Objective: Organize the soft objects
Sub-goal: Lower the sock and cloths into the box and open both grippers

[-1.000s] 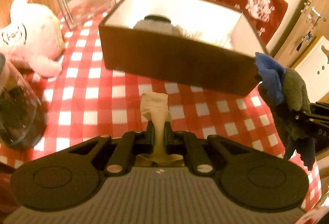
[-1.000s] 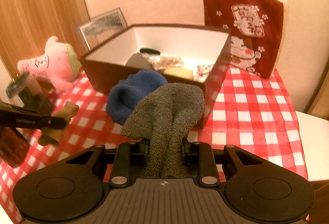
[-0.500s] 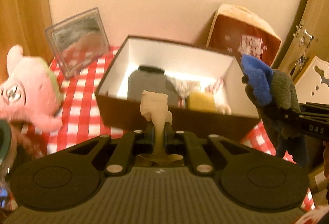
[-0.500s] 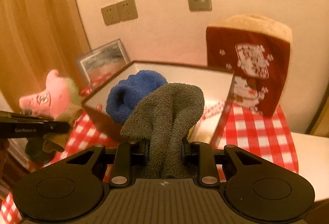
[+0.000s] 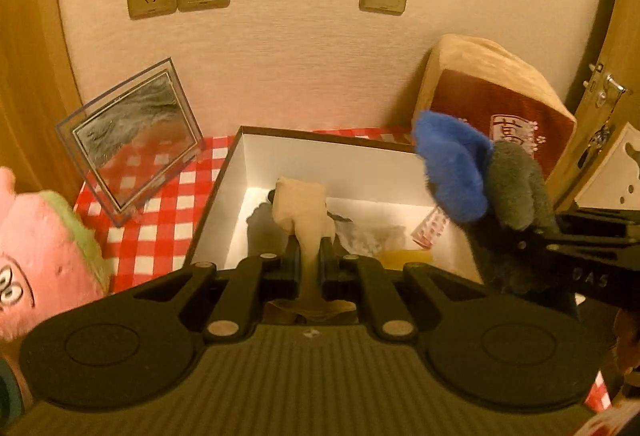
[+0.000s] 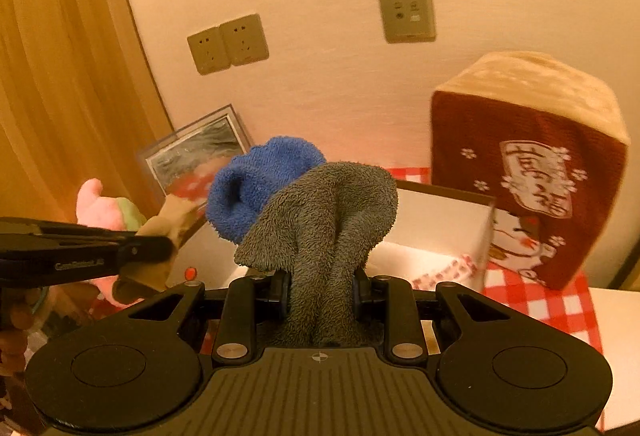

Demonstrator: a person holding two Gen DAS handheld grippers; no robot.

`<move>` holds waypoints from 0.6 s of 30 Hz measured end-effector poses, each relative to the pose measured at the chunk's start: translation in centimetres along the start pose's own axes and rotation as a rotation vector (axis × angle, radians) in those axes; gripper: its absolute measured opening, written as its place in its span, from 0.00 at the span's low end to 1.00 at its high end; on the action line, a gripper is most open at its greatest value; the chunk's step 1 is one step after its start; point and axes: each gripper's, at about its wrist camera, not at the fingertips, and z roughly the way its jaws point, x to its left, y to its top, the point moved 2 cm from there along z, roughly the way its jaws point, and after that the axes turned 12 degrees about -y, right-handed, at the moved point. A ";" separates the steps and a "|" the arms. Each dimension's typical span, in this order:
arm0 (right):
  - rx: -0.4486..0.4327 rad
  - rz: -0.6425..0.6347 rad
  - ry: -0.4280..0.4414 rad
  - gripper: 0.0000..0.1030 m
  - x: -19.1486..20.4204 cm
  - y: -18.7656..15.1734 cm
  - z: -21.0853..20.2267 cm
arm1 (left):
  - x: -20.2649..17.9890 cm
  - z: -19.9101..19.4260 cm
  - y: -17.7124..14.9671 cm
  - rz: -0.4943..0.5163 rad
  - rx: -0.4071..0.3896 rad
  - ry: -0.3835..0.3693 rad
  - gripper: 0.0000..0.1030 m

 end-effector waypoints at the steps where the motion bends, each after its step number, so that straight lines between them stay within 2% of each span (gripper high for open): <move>1: 0.006 -0.001 0.003 0.27 0.3 0.2 0.6 | 0.2 0.4 0.3 0.001 0.004 0.002 0.08; 9: 0.068 -0.005 0.002 0.27 2.4 1.2 5.5 | 2.3 3.5 1.6 -0.011 0.044 0.017 0.08; 18: 0.106 0.011 -0.009 0.27 3.4 1.6 9.0 | 4.4 6.5 1.9 -0.035 0.096 0.019 0.09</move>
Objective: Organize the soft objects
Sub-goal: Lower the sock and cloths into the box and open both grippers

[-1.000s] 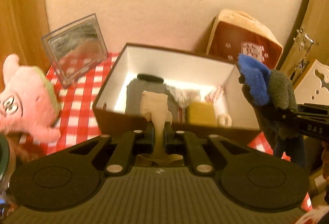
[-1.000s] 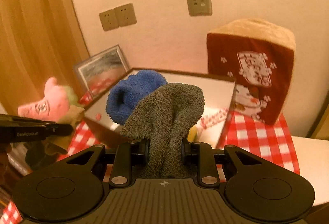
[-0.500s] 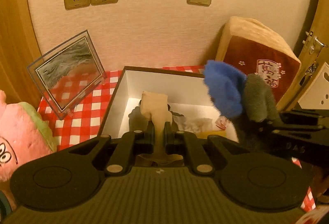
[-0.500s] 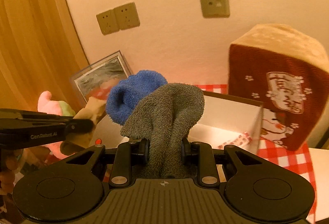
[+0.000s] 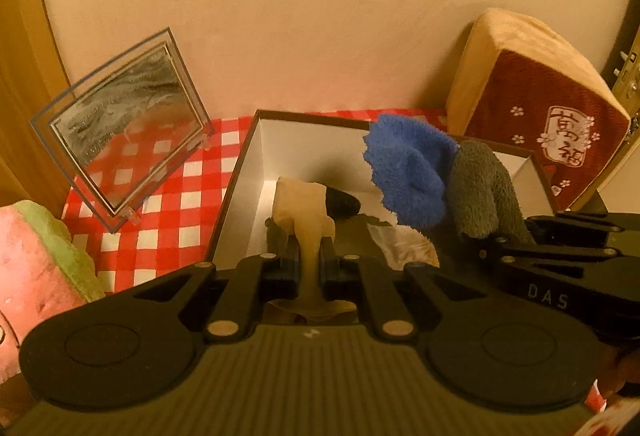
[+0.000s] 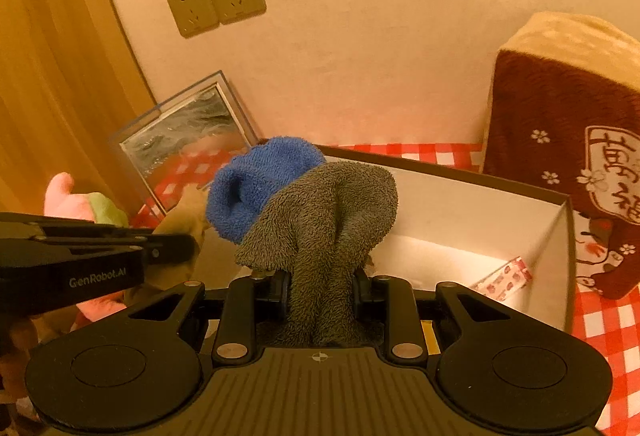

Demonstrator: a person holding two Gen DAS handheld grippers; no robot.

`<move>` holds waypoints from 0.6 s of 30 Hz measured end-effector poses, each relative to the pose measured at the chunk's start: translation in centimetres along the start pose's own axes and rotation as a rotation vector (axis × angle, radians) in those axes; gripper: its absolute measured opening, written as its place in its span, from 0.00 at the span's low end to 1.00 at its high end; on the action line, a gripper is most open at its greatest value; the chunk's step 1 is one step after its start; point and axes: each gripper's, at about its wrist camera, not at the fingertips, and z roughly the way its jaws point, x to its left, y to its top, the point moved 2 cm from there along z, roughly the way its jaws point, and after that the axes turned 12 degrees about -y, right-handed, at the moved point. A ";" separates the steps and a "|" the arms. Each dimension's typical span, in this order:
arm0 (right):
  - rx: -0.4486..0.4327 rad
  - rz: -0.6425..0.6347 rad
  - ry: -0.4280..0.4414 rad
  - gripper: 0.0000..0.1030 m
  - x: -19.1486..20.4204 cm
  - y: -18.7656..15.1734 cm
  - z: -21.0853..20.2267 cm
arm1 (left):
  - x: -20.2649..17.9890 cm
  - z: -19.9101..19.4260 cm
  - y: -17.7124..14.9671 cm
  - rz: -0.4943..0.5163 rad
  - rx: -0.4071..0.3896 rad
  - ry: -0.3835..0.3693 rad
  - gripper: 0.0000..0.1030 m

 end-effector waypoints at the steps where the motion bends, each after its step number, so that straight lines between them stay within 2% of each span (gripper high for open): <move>1: 0.004 0.002 -0.001 0.27 0.0 0.0 0.2 | 0.3 0.3 0.0 -0.008 0.006 -0.003 0.09; 3: 0.013 0.009 -0.004 0.27 0.0 0.1 0.8 | 0.6 0.9 0.1 -0.011 0.015 -0.009 0.10; 6: 0.027 0.018 -0.008 0.27 0.2 0.3 1.6 | 1.0 1.5 0.2 -0.021 0.019 0.008 0.21; 8: 0.034 0.027 -0.010 0.27 0.2 0.3 2.0 | 1.4 1.6 0.3 -0.028 0.021 0.000 0.35; 9: 0.038 0.033 -0.009 0.27 0.2 0.4 2.1 | 1.6 1.5 0.3 -0.036 0.022 -0.007 0.37; 18: 0.039 0.053 0.005 0.28 0.9 0.8 2.9 | 3.0 0.2 0.5 -0.065 0.005 0.000 0.38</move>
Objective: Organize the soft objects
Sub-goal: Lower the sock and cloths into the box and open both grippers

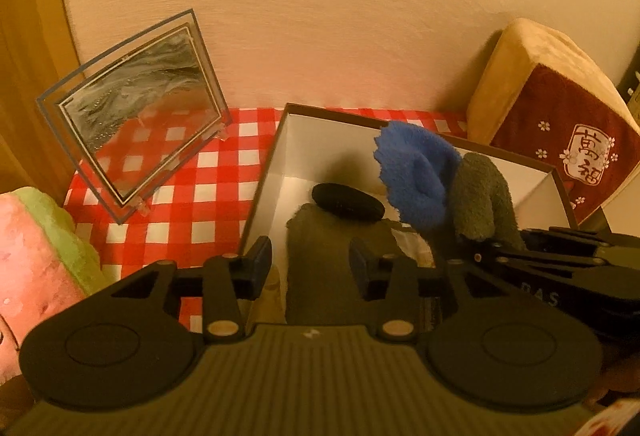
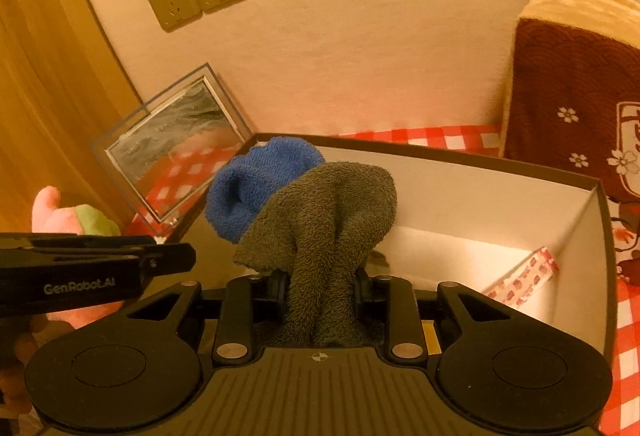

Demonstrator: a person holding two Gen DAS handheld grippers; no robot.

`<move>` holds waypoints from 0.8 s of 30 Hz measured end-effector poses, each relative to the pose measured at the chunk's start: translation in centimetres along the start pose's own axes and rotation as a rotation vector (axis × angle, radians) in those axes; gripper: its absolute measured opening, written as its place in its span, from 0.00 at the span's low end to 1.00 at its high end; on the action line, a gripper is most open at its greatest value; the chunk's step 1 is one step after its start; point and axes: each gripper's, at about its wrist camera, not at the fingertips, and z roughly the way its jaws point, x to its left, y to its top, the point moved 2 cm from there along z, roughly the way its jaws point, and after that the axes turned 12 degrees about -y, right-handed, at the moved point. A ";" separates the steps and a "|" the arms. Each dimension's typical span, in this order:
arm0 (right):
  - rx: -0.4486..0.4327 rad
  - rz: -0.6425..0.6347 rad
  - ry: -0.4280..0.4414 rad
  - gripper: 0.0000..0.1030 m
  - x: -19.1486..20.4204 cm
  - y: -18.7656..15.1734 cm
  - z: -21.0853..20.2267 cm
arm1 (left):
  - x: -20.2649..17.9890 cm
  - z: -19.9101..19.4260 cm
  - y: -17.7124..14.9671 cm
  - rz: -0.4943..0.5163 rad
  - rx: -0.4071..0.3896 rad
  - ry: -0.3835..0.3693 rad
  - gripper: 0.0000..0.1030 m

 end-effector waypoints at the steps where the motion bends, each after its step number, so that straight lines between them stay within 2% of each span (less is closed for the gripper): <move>1: -0.004 -0.001 0.000 0.28 0.2 0.1 0.0 | 0.0 -0.2 0.0 0.001 -0.003 0.001 0.38; 5: -0.010 0.005 0.000 0.29 0.9 0.4 0.3 | 0.2 -0.9 -0.1 0.008 -0.011 0.008 0.38; 6: -0.018 0.009 0.004 0.34 1.1 0.6 0.3 | 0.2 -1.0 -0.1 0.009 -0.013 0.010 0.38; 7: -0.026 0.013 0.013 0.40 1.3 0.7 0.3 | 0.3 -1.1 -0.1 0.008 -0.014 0.012 0.38; 9: -0.042 0.013 0.034 0.72 1.7 0.8 0.2 | 0.6 -1.3 -0.1 -0.001 -0.018 0.022 0.37; 11: -0.075 -0.006 0.012 0.77 2.0 0.7 0.0 | 0.9 -1.6 -0.1 -0.008 -0.019 0.024 0.38; 24: -0.060 -0.056 -0.003 0.80 1.4 -0.6 -1.4 | 0.5 -2.1 -0.7 -0.012 -0.014 0.006 0.38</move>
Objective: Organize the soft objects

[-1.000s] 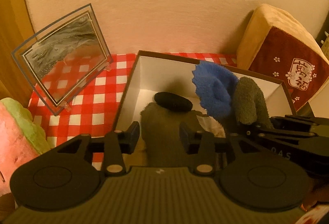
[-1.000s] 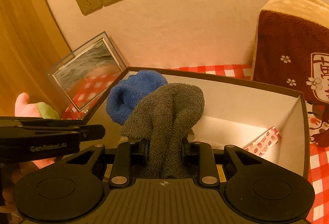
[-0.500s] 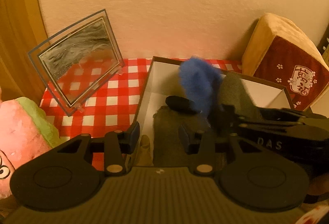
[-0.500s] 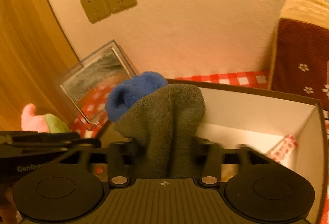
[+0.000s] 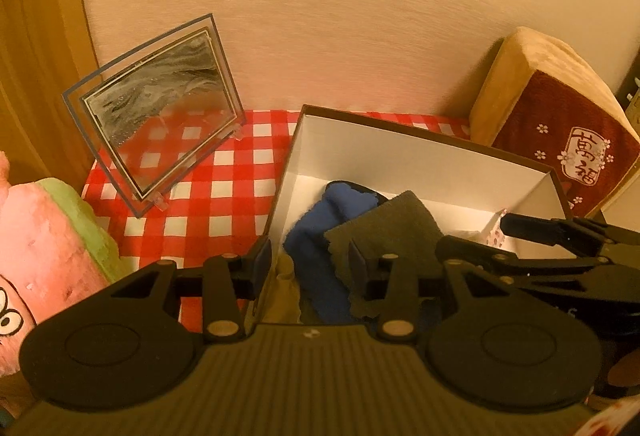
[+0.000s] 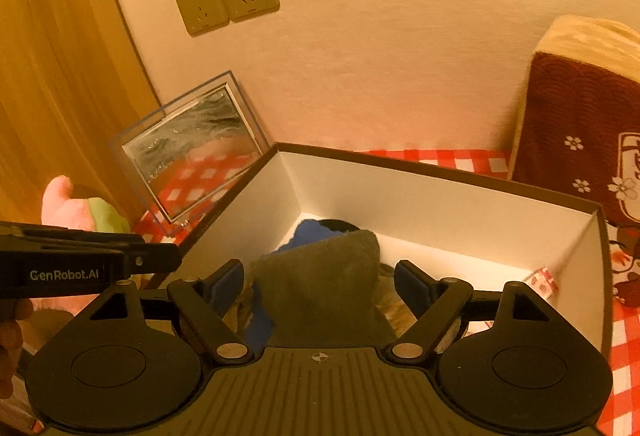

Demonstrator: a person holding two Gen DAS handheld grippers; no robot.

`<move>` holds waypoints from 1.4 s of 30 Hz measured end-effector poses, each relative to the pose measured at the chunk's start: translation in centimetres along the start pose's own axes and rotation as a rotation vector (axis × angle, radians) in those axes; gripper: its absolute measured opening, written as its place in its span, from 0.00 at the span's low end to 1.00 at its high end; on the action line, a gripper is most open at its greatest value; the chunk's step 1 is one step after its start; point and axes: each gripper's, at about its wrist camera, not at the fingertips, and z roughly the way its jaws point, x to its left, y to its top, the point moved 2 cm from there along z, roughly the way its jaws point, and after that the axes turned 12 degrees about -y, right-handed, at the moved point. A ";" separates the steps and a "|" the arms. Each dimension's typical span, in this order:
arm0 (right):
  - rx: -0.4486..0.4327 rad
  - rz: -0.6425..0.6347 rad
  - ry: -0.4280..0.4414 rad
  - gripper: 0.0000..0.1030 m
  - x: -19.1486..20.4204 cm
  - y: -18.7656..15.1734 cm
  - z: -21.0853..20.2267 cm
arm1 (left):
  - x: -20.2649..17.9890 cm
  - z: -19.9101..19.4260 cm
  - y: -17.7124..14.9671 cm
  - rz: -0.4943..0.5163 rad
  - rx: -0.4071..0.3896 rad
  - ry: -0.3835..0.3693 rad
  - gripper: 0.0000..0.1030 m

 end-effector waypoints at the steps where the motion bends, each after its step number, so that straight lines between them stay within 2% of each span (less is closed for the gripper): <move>1: 0.002 0.003 -0.003 0.80 -0.1 0.0 -0.1 | -0.1 -0.1 0.0 0.002 0.000 -0.003 0.38; 12: -0.007 0.013 -0.038 0.80 -1.0 -0.7 -2.7 | -1.4 -1.8 -0.6 0.016 -0.017 -0.038 0.38; 23: -0.062 0.051 -0.070 0.80 -1.9 -2.7 -8.0 | -3.7 -5.9 -2.7 0.058 -0.060 -0.059 0.46; 30: -0.090 0.052 -0.054 0.80 -3.2 -5.5 -12.8 | -6.4 -9.9 -6.1 0.067 -0.096 -0.044 0.52; 33: -0.098 0.042 -0.031 0.80 -3.8 -6.8 -14.9 | -7.8 -12.0 -8.0 0.071 -0.127 -0.022 0.58; 37: -0.101 -0.013 -0.026 0.80 -4.5 -8.8 -17.7 | -10.0 -14.6 -10.8 0.048 -0.152 0.001 0.58; 42: -0.121 -0.085 -0.032 0.80 -5.4 -11.8 -21.3 | -13.7 -17.3 -14.9 0.036 -0.174 0.053 0.64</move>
